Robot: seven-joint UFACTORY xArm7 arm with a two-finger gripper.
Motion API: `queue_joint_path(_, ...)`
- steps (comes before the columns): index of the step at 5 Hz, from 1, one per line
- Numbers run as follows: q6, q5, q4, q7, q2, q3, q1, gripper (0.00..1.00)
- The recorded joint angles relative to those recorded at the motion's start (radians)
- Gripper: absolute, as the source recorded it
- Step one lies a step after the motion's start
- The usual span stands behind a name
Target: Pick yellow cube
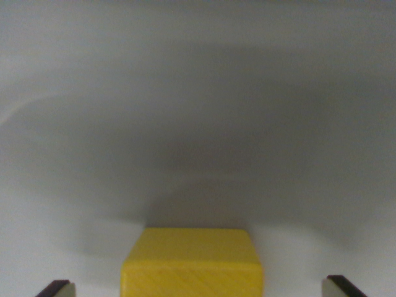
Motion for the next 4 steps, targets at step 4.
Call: queue_joint_path(4,-0.021,-0.002,-0.007,0.009,0.019,0.005,0.0061,0.0)
